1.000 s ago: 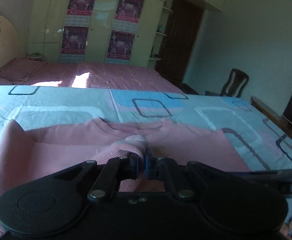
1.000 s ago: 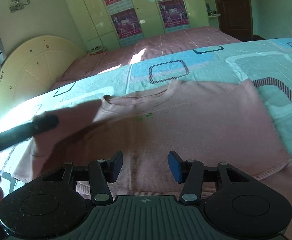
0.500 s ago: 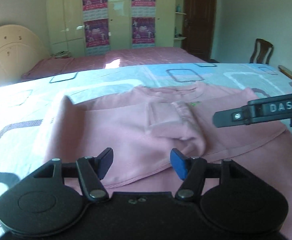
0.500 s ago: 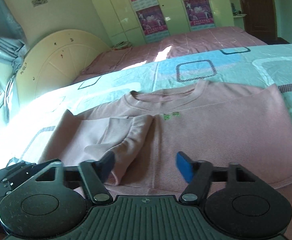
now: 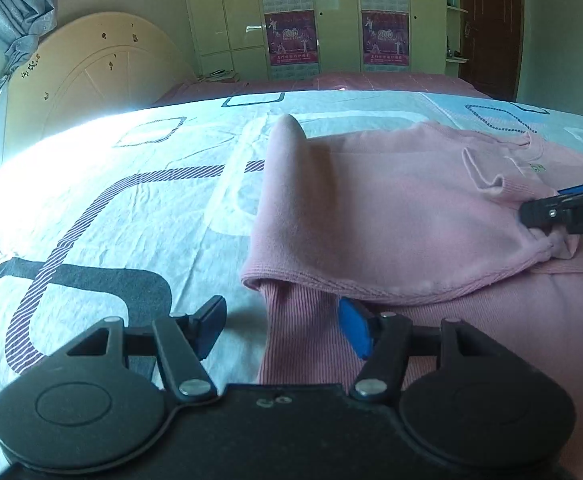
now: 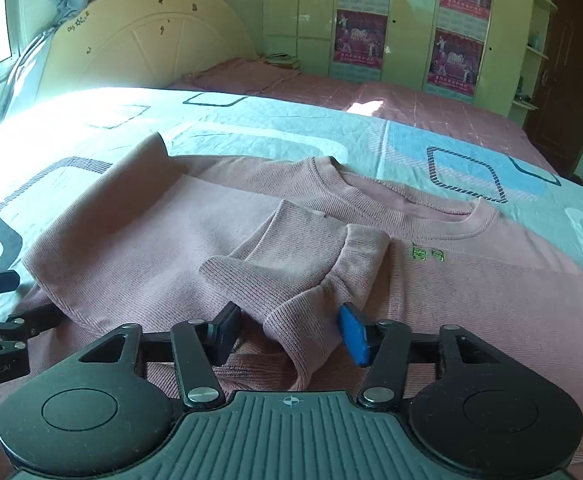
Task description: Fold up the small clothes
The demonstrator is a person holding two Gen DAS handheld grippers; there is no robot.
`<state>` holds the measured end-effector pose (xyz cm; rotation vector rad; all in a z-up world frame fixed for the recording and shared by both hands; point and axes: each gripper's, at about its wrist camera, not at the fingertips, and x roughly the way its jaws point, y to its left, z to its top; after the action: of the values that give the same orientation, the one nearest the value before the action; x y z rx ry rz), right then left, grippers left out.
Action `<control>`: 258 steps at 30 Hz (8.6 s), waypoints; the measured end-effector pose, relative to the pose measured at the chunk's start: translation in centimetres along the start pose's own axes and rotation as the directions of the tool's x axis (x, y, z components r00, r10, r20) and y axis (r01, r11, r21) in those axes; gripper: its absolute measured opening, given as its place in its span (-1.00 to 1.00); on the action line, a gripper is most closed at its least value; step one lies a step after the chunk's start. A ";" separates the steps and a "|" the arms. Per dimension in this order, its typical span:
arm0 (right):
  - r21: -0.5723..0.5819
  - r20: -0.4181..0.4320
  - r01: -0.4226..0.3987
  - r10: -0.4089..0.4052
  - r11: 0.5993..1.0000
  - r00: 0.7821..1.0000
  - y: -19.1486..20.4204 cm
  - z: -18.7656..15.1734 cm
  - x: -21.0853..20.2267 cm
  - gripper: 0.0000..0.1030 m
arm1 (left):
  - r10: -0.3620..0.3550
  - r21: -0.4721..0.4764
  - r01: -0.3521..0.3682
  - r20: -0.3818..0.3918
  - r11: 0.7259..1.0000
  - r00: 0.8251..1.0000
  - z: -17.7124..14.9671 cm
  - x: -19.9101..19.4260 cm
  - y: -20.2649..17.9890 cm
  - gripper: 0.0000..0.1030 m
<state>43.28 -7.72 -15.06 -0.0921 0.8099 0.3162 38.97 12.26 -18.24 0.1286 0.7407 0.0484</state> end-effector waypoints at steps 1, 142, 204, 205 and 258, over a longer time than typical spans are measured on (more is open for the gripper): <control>0.022 0.008 -0.002 0.002 1.000 1.000 -0.5 0.2 -0.2 -0.74 | 0.006 0.006 -0.006 0.005 1.000 1.000 0.2 0.3 0.0 0.13; 0.061 -0.051 -0.142 0.145 0.988 0.988 -6.2 -7.9 -8.3 -0.32 | -0.249 -0.017 0.248 -0.104 0.969 0.963 -0.8 -4.9 -10.6 -0.24; 0.312 -0.097 0.274 -0.256 0.910 0.962 -7.1 -23.8 -27.2 0.43 | -0.166 -0.053 0.161 -0.111 0.985 0.980 -12.6 -18.6 1.3 0.07; 0.318 -0.099 0.281 -0.263 0.906 0.960 -7.4 -24.1 -27.5 0.43 | -0.160 -0.066 0.153 -0.114 0.986 0.981 -13.0 -18.8 1.9 0.05; 0.546 0.076 -0.033 -0.009 0.837 0.997 -13.8 -14.6 -28.8 -0.80 | -0.417 -0.269 0.432 0.113 0.861 0.902 -2.4 -17.7 4.0 -0.85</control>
<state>18.88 -30.71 -4.79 0.4645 0.7994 0.0873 24.34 14.86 -7.64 -0.3149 0.6895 -0.2692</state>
